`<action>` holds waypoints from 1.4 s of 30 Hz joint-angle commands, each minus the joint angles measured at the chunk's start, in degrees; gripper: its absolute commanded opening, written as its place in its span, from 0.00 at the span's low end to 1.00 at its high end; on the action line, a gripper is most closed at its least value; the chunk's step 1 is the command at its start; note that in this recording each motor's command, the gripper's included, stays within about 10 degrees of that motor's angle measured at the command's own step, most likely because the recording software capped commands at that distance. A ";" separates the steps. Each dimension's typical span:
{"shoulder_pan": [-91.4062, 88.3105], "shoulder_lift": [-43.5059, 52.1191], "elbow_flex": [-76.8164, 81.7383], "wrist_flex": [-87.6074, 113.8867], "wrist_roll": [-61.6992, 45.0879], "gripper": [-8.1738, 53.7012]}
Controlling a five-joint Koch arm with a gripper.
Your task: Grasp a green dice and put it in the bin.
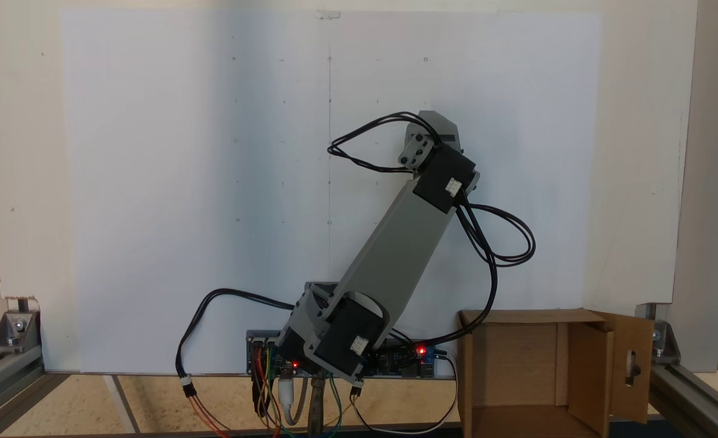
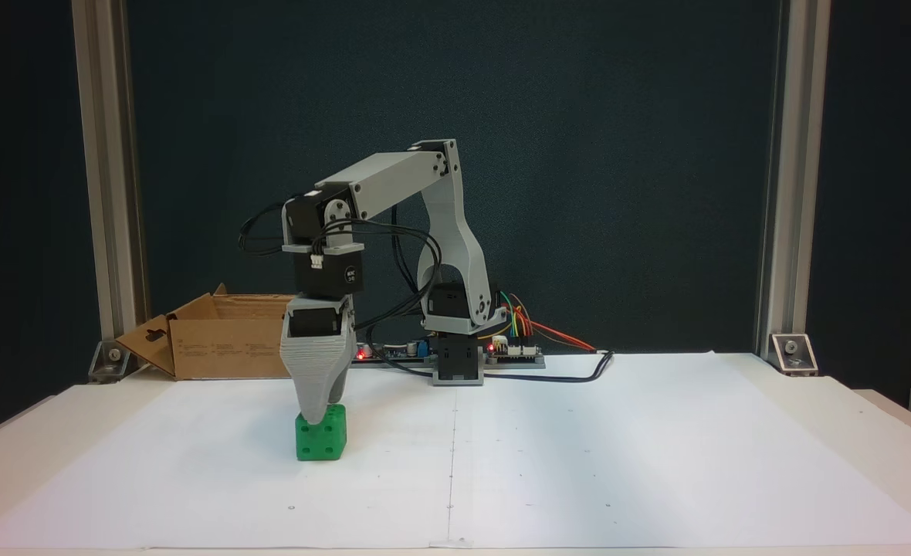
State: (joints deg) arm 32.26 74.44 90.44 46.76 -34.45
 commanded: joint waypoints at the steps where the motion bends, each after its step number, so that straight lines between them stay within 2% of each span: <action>1: 0.09 0.35 -0.70 -0.97 -3.96 0.84; 30: 0.09 0.00 -0.09 -3.96 -2.81 0.81; 42: -0.09 -2.90 0.09 -5.54 -2.29 0.81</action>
State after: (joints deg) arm 32.26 70.93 91.32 41.48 -34.45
